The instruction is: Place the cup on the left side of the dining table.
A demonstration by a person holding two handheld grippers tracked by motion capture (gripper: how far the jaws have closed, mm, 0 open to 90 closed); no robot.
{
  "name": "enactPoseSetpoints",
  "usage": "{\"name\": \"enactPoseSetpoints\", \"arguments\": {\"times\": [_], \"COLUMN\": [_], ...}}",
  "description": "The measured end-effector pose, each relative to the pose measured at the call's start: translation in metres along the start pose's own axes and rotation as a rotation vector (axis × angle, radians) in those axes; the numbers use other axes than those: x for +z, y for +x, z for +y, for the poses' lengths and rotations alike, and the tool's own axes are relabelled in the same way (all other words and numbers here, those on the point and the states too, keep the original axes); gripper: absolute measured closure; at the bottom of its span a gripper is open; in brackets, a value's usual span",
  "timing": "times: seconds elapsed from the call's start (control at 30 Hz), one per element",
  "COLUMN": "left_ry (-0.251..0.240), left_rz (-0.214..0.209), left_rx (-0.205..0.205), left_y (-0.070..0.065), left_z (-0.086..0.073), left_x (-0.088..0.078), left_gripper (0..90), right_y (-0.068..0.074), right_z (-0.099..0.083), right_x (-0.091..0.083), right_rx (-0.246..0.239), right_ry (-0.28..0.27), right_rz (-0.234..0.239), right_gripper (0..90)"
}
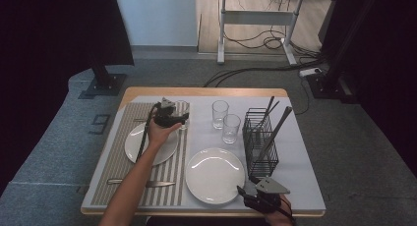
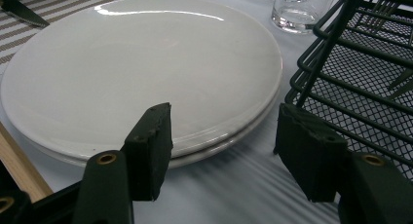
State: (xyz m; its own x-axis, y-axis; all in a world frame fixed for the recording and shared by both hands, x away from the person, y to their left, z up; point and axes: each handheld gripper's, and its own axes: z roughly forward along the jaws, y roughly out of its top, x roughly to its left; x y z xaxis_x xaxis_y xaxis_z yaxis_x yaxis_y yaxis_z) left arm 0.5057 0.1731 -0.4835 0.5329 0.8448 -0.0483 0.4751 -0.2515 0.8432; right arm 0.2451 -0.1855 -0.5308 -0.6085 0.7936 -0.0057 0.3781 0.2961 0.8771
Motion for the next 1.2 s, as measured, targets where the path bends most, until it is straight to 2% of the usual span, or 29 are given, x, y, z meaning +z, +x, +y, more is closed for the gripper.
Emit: {"name": "enactPoseSetpoints", "arguments": {"times": [0.4, 0.8, 0.87, 1.2], "left_ry": [-0.002, -0.007, -0.021, -0.057], "left_rz": [-0.002, -0.016, -0.030, -0.029], "left_rx": [-0.026, -0.029, -0.037, -0.038], "left_y": [0.0015, 0.0013, 0.0015, 0.0004], "left_z": [0.0005, 0.0004, 0.0011, 0.0059], "left_x": [0.0006, 0.0003, -0.0009, -0.0087], "left_gripper": [29.9, 28.6, 26.8, 25.6], "right_y": [0.0003, 0.0007, 0.0007, 0.0009], "right_z": [0.0002, 0.0001, 0.0001, 0.0002], "right_x": [-0.0003, -0.0002, -0.0002, -0.0003], "right_rx": [-0.003, -0.005, -0.004, -0.004], "right_ry": [-0.001, -0.001, 0.000, 0.000], "right_rz": [0.001, 0.001, 0.001, 0.000], "right_gripper": [38.6, 38.6, 38.6, 38.6]}}
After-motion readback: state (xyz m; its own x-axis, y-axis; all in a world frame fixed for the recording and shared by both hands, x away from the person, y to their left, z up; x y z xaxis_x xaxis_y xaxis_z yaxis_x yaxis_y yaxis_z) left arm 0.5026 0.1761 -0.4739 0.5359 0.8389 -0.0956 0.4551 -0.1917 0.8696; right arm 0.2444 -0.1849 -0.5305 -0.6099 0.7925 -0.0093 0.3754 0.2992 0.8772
